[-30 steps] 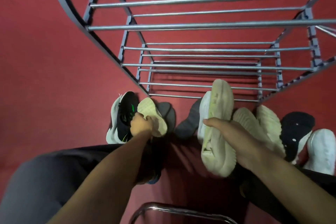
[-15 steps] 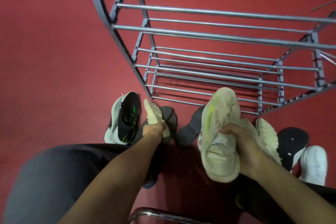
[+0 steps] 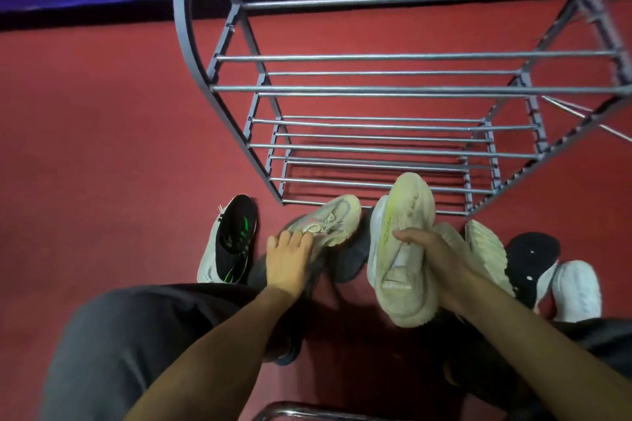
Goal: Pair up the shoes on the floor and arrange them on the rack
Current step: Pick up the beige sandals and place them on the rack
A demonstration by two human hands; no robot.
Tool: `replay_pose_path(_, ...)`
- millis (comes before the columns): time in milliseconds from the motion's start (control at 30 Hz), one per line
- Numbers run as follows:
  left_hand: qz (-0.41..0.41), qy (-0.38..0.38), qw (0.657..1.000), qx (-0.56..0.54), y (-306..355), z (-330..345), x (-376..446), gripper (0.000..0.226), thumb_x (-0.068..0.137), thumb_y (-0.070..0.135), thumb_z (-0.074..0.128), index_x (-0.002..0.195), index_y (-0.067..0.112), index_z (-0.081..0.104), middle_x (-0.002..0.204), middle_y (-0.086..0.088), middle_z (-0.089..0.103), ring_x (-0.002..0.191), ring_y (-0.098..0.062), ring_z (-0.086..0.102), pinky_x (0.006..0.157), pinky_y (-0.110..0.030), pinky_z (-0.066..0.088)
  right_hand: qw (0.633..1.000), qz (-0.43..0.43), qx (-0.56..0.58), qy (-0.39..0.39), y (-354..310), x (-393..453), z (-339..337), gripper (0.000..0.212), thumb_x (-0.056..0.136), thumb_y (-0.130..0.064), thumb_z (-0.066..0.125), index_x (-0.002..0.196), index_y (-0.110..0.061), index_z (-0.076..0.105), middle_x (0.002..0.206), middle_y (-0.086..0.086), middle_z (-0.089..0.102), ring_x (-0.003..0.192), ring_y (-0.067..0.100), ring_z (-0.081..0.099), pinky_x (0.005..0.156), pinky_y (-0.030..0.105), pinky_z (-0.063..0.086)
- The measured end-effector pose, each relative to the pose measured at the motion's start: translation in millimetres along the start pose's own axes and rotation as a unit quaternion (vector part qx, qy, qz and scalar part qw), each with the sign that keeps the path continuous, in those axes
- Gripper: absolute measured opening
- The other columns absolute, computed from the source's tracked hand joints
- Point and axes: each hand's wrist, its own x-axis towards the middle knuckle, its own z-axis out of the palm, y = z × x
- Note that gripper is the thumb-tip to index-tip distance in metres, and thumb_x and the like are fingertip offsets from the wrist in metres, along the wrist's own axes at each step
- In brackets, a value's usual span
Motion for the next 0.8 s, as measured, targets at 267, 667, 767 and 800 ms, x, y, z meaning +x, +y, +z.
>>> replay_pose_path(267, 0.104, -0.417, 0.899, -0.090, 28.3, 34.7, -25.3, 0.079, 0.085, 0.056, 0.058, 0.150, 0.020, 0.033, 0.155, -0.009, 0.039, 0.140, -0.030, 0.040, 0.112, -0.043, 0.032, 0.999, 0.047, 0.004, -0.013, -1.1, 10.1, -2.6, 0.035, 0.068, -0.045, 0.081, 0.095, -0.021, 0.082, 0.098, 0.014, 0.080, 0.090, 0.029, 0.078, 0.074, 0.040, 0.061)
replay_pose_path(667, -0.386, -0.329, 0.844, -0.173, -61.2, 67.8, -5.2, 0.065, 0.086, 0.033, 0.063, 0.139, 0.003, 0.042, 0.142, -0.016, 0.048, 0.132, -0.036, 0.047, 0.107, -0.045, 0.042, 0.983, 0.120, -0.119, 0.076, 5.7, 22.2, 0.3, 0.032, 0.091, -0.025, 0.063, 0.116, -0.006, 0.068, 0.109, 0.018, 0.075, 0.105, 0.035, 0.069, 0.102, 0.053, 0.052)
replay_pose_path(767, -0.381, -0.338, 0.846, -0.161, -61.2, 85.2, -6.2, 0.075, 0.083, 0.035, 0.069, 0.141, 0.003, 0.036, 0.144, -0.016, 0.045, 0.134, -0.035, 0.046, 0.108, -0.047, 0.041, 0.978, 0.141, -0.135, 0.079, 11.7, 20.9, 1.2, 0.030, 0.093, -0.021, 0.061, 0.116, -0.005, 0.070, 0.111, 0.016, 0.075, 0.107, 0.033, 0.070, 0.103, 0.053, 0.052)
replay_pose_path(800, -0.373, -0.342, 0.846, -0.166, -60.0, 91.7, -4.1, 0.079, 0.081, 0.039, 0.071, 0.142, 0.003, 0.034, 0.145, -0.016, 0.044, 0.134, -0.035, 0.045, 0.109, -0.047, 0.041, 0.977, 0.146, -0.133, 0.076, 14.8, 19.6, 0.0, 0.029, 0.093, -0.021, 0.060, 0.115, -0.006, 0.071, 0.110, 0.016, 0.077, 0.106, 0.033, 0.071, 0.102, 0.053, 0.053)
